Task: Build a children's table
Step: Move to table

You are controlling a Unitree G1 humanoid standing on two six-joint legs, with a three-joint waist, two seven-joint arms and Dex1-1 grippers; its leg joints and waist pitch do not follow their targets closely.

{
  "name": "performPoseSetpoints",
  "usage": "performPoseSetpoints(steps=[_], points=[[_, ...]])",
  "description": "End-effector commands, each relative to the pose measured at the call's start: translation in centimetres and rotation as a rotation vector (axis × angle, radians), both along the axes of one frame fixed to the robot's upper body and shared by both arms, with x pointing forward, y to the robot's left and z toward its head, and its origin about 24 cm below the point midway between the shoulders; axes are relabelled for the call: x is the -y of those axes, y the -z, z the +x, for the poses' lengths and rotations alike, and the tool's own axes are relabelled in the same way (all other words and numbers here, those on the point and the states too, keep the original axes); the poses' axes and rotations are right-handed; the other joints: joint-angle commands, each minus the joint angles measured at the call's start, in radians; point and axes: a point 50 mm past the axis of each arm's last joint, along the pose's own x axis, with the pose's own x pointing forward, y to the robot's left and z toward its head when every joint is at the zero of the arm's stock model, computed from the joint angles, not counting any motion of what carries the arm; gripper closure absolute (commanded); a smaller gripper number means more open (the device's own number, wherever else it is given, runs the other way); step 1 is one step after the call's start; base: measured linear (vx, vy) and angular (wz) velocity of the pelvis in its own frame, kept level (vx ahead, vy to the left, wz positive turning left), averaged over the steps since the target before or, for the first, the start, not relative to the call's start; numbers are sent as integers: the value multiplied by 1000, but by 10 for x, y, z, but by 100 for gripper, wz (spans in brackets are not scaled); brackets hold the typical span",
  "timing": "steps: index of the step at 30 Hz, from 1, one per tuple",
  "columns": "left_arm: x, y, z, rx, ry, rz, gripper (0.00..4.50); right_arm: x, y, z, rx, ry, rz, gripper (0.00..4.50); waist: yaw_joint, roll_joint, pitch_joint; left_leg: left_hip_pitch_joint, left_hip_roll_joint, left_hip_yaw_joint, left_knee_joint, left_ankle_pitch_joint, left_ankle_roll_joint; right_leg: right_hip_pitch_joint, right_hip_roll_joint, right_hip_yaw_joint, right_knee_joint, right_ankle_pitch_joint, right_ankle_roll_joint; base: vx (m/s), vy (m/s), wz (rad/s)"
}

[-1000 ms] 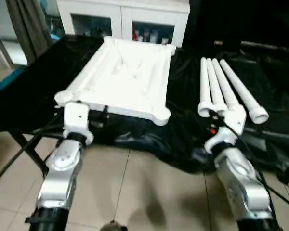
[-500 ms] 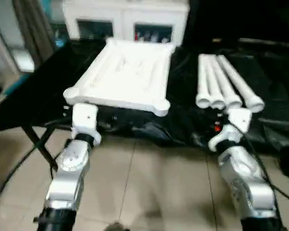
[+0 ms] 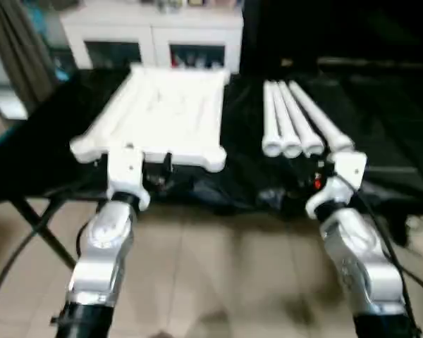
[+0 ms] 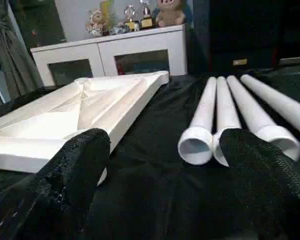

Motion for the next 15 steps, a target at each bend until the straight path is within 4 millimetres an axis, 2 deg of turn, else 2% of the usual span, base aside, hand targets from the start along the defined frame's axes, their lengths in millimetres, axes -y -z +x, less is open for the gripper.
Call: performPoseSetpoints(steps=[1,2,3,4,5,6,7,8,9,10,11,12,13,14,15], points=[[-5,-1,-1,-7,-16,-5,0,-5,-4,2,12,-21,-3,52,10,23,-72,37,44,-7,-113,195,95,38,-26,14,-133,-135,-134,174,31,23],[-7,0,-2,-9,-19,-7,0,-5,-5,2,15,-24,-5,52,-46,43,-75,161,141,-134,-159,102,290,-100,30,-8,19,-63,-59,217,20,2],[-9,2,-4,-14,-25,-19,0,-5,-6,2,17,-27,-7,52,-74,36,-100,219,185,-181,-157,125,406,-150,12,5,69,-90,-10,217,20,2],[-9,2,-4,-14,-26,-20,0,-5,-6,2,17,-27,-8,52,-70,31,-104,217,181,-198,-135,238,522,-192,-7,23,109,-73,52,187,-35,-19],[-10,3,-6,-22,-33,-31,0,-4,-6,2,17,-28,-9,52,-76,24,-99,205,181,-195,-138,286,543,-211,-17,33,120,-39,76,158,-48,-20],[-10,4,-7,-25,-34,-30,0,-4,-6,2,17,-30,-10,52,-69,5,-86,179,154,-164,-151,287,525,-229,-26,50,129,42,103,158,-48,-20],[-11,5,-7,-28,-34,-27,0,-4,-6,2,18,-32,-12,52,-72,-26,-74,149,112,-119,-165,186,457,-218,-41,84,74,170,56,140,-55,-14],[-11,6,-8,-31,-35,-27,0,-4,-6,3,19,-36,-13,52,-55,-76,-57,81,-5,-24,-131,-35,310,-136,-52,134,-57,231,19,122,-104,1],[-13,8,-9,-40,-40,-28,0,-5,-6,3,19,-44,-13,52,-31,-115,-41,28,-62,9,-74,-131,239,-82,-76,186,-126,-70,69,122,-104,1],[-13,9,-9,-43,-41,-27,0,-5,-6,3,19,-49,-16,52,-9,-105,-65,-21,-61,-22,42,-80,152,10,-165,252,-137,-282,7,150,-113,-2],[-14,11,-10,-52,-44,-22,0,-7,-6,2,19,-63,-28,52,-2,-90,-58,-45,-51,-39,59,0,74,12,-152,231,-129,-254,-32,178,-59,-10],[-15,12,-11,-56,-40,-10,0,-8,-5,2,18,-72,-36,52,-7,-92,-62,-62,-48,-39,62,32,52,26,-144,224,-124,-186,-78,178,-59,-10],[-16,13,-11,-60,-36,3,0,-10,-5,1,16,-81,-43,52,-3,-71,-43,-43,-28,-39,27,92,27,-1,-136,187,-148,-141,-177,167,-24,0],[-16,14,-11,-61,-34,6,0,-11,-4,1,16,-93,-42,52,-6,-57,-41,-45,-9,-32,-32,153,47,5,-105,142,-160,-168,-229,177,19,4],[-17,13,-11,-61,-33,5,0,-13,-4,1,17,-104,-46,52,-2,-27,-41,-28,11,-33,-74,162,54,0,-94,117,-164,-200,-231,177,19,4]])
